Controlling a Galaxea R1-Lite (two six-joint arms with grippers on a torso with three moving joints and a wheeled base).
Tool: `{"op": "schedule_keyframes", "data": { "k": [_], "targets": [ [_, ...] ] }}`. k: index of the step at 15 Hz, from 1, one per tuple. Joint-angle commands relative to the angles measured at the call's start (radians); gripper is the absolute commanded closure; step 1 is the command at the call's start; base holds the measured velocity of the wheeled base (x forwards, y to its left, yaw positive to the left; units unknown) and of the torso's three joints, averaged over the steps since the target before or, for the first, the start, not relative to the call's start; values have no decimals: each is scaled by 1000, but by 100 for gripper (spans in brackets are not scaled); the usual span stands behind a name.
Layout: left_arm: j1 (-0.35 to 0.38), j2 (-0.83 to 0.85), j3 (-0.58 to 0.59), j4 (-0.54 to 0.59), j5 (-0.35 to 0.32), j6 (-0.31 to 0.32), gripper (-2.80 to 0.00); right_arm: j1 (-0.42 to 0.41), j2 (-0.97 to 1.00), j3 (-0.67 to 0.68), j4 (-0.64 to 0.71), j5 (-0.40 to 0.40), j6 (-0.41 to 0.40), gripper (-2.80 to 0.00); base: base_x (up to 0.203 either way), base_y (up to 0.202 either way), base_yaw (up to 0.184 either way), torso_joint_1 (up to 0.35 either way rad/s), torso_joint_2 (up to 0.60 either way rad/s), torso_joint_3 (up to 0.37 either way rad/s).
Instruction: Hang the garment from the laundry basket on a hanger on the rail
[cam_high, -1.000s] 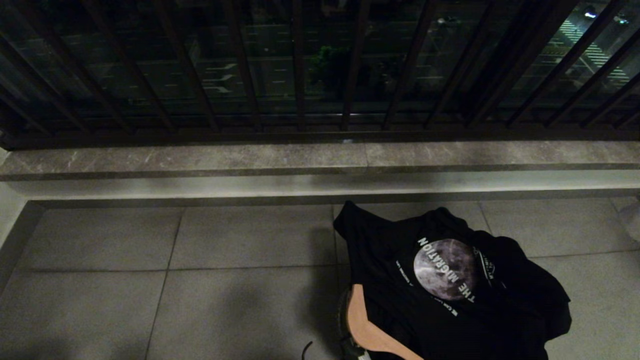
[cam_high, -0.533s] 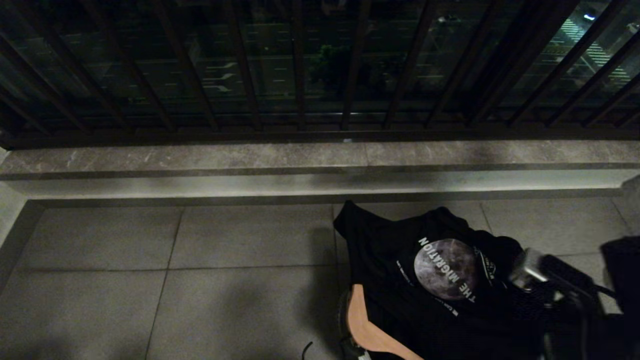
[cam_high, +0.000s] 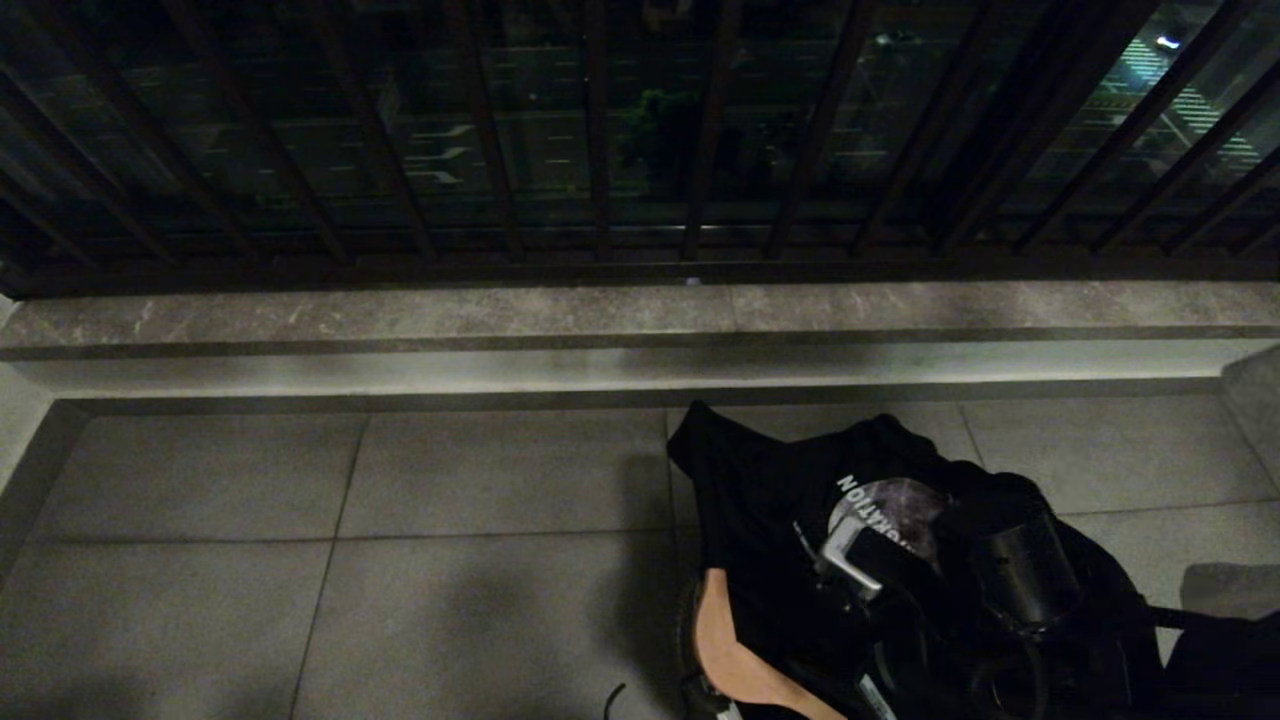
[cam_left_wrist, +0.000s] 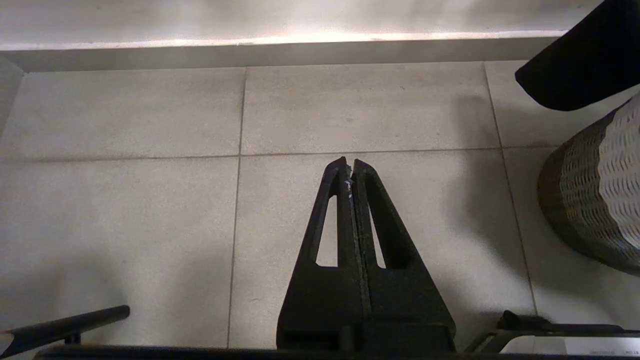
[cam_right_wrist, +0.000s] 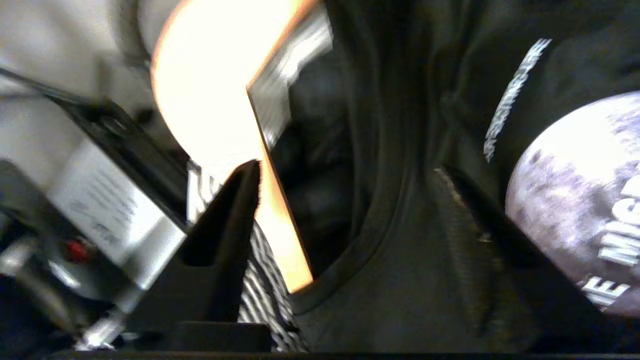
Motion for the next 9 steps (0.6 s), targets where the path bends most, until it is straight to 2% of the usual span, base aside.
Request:
{"op": "schedule_keyframes", "data": {
  "k": [1, 5, 7, 9],
  "targets": [
    [0, 1, 2, 0, 0, 0, 0, 14, 73, 29, -65, -15, -12, -280, 0, 0, 0, 0, 0, 0],
    [0, 1, 2, 0, 0, 0, 0, 56, 115, 201, -308, -47, -101, -280, 0, 0, 0, 0, 0, 0],
    [0, 1, 2, 0, 0, 0, 0, 92, 112, 224, -331, -44, -117, -280, 0, 0, 0, 0, 0, 0],
    [0, 1, 2, 0, 0, 0, 0, 162, 118, 242, -362, -45, -118, -280, 0, 0, 0, 0, 0, 0]
  ]
}}
